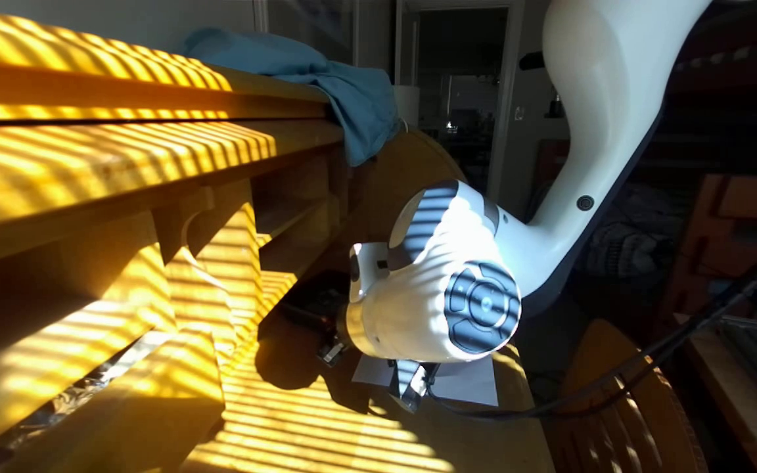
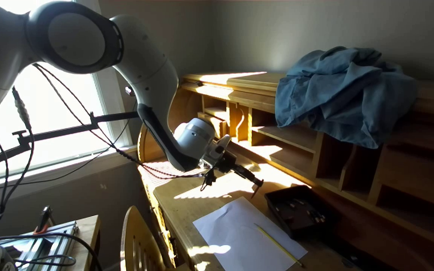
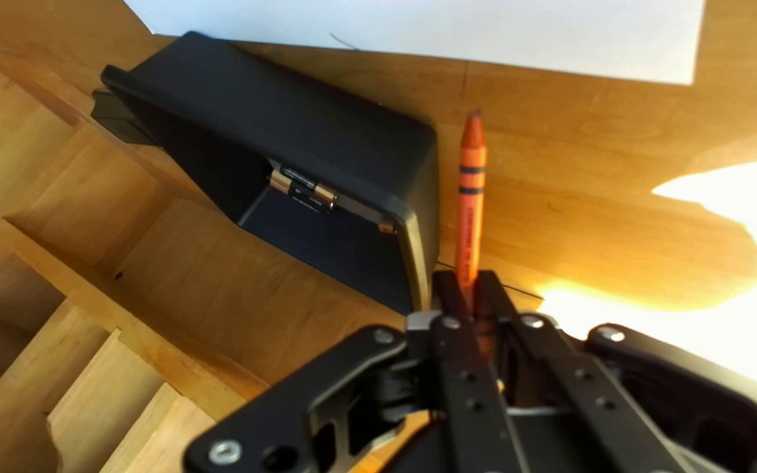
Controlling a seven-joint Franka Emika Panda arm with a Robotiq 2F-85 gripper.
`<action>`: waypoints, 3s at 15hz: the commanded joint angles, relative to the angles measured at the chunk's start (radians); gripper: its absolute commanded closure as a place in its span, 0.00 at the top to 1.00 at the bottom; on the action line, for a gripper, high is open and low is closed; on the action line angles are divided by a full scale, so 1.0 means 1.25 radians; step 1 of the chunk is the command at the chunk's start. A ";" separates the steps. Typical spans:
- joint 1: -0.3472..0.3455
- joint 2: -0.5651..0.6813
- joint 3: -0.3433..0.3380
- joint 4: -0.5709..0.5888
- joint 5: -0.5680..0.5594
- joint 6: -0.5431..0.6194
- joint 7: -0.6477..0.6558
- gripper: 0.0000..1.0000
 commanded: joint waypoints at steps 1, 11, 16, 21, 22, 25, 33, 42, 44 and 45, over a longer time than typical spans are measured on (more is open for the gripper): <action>-0.020 0.011 0.016 0.004 -0.039 0.028 0.022 0.02; -0.024 0.028 0.026 -0.002 -0.093 0.043 0.060 0.02; -0.023 0.029 0.035 -0.005 -0.086 0.043 0.053 0.02; -0.022 0.031 0.039 -0.005 -0.075 0.038 0.039 0.02; -0.022 0.030 0.039 -0.007 -0.075 0.037 0.041 0.02; -0.023 0.027 0.038 -0.014 -0.066 0.029 0.037 0.02; -0.029 0.014 0.040 -0.024 -0.058 0.026 0.032 0.02; -0.027 0.002 0.057 -0.032 -0.035 0.031 -0.021 0.02; -0.027 -0.005 0.057 -0.039 -0.033 0.027 -0.018 0.02; -0.026 -0.008 0.058 -0.043 -0.031 0.026 -0.017 0.02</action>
